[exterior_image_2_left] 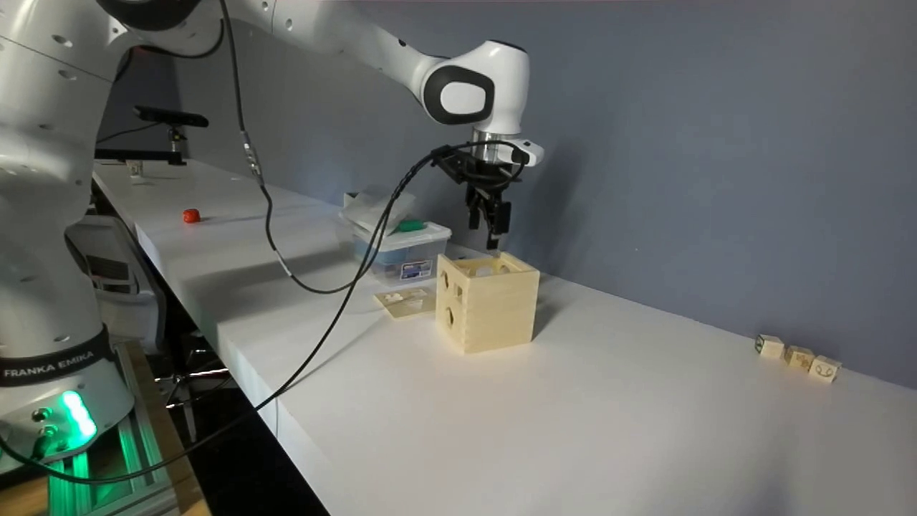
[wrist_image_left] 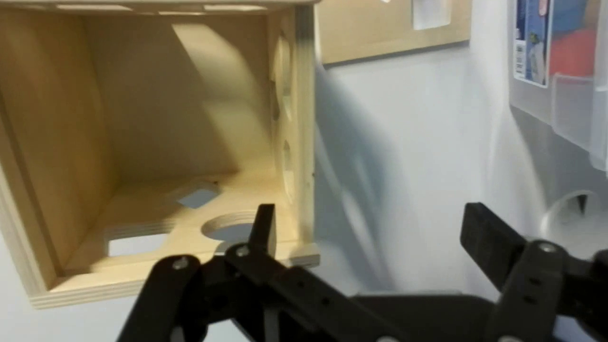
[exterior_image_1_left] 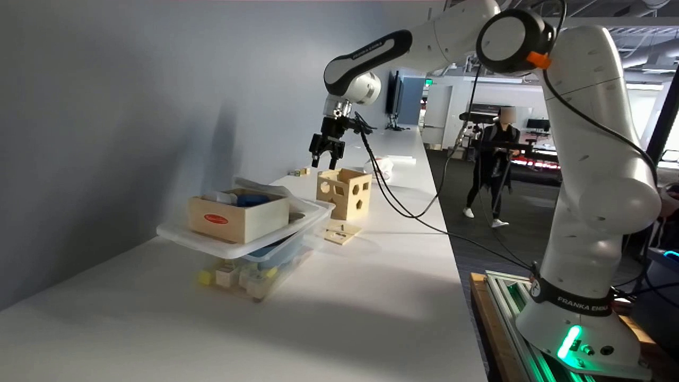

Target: Pick up the box

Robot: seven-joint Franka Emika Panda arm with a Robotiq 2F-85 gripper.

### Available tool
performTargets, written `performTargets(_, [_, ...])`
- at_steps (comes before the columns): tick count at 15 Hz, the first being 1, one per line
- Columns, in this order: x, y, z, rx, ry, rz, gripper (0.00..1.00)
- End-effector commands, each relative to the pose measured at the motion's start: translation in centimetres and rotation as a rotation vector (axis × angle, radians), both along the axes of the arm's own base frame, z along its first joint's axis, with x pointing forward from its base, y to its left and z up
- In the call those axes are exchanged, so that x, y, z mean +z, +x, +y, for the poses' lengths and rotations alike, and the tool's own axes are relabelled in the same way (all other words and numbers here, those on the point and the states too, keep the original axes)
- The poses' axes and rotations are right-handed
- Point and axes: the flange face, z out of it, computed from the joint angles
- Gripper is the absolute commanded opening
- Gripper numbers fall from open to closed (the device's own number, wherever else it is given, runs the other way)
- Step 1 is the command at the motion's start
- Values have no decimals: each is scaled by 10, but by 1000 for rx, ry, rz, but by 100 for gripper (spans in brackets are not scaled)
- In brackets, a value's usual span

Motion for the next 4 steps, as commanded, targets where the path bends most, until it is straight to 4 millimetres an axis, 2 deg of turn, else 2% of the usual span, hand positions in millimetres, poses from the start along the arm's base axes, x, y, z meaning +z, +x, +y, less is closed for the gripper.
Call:
performTargets(1, [-2, -10, 23, 41, 96, -118, 100])
performTargets(2, [1, 0, 12, 26, 52, -61, 100])
performTargets(4, [-1, 1, 15, 32, 58, -63, 100])
